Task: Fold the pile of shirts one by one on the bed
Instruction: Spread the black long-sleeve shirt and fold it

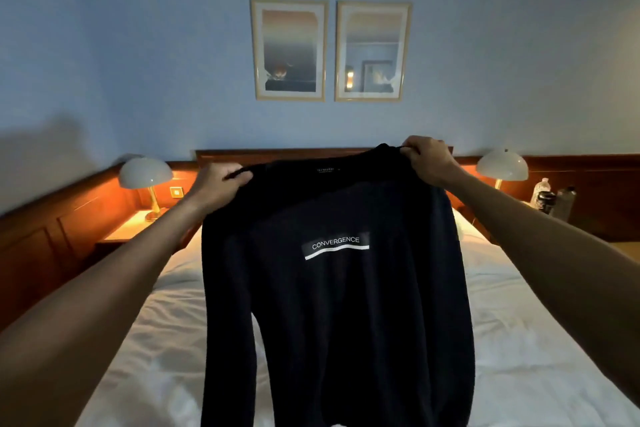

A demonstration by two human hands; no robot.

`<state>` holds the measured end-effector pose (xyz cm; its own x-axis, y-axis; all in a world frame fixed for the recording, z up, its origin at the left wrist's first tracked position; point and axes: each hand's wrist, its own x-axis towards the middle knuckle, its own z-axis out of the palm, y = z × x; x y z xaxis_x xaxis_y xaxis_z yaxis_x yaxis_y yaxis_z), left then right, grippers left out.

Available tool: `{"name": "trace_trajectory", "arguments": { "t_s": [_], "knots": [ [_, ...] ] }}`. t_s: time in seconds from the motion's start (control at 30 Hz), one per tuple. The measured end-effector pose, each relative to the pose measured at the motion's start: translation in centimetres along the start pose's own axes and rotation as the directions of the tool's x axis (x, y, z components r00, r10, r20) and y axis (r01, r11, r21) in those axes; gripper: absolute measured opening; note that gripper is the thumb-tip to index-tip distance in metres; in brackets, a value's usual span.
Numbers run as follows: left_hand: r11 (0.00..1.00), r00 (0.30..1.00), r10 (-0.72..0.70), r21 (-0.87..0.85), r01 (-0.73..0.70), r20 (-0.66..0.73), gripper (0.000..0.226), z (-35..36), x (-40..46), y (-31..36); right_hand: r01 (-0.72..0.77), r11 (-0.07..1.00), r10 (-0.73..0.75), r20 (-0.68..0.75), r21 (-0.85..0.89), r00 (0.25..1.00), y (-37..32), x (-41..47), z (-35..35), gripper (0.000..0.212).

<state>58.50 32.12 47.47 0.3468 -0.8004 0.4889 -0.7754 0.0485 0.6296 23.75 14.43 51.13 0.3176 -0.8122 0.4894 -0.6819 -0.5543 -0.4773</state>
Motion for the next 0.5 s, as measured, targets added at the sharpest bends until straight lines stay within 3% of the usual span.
{"name": "trace_trajectory", "arguments": {
  "t_s": [0.1,0.2,0.3,0.37,0.5],
  "knots": [
    [0.997,0.996,-0.047,0.064,0.052,-0.081,0.019,-0.8,-0.3,-2.8,-0.047,0.998,0.048,0.028,-0.04,0.998,-1.4,1.2,3.1,0.019],
    [0.989,0.97,-0.14,0.014,0.146,-0.199,0.021,-3.0,-0.8,-4.9,-0.046,0.998,0.048,0.058,-0.038,0.997,-4.8,2.1,6.6,0.023],
    [0.971,0.923,-0.228,-0.007,0.237,-0.311,0.026,-6.6,-1.6,-6.0,-0.127,0.982,0.113,0.103,0.139,0.988,-9.9,2.5,9.0,0.02],
    [0.975,0.903,-0.208,-0.004,0.223,-0.375,0.031,-9.0,-2.4,-6.1,-0.173,0.937,0.134,0.146,0.303,0.98,-13.0,3.4,10.4,0.024],
    [0.978,0.858,-0.198,-0.044,0.201,-0.474,0.024,-12.3,-4.4,-5.0,-0.328,0.69,0.132,0.334,0.645,0.933,-17.7,4.8,12.2,0.024]
  ]
}}
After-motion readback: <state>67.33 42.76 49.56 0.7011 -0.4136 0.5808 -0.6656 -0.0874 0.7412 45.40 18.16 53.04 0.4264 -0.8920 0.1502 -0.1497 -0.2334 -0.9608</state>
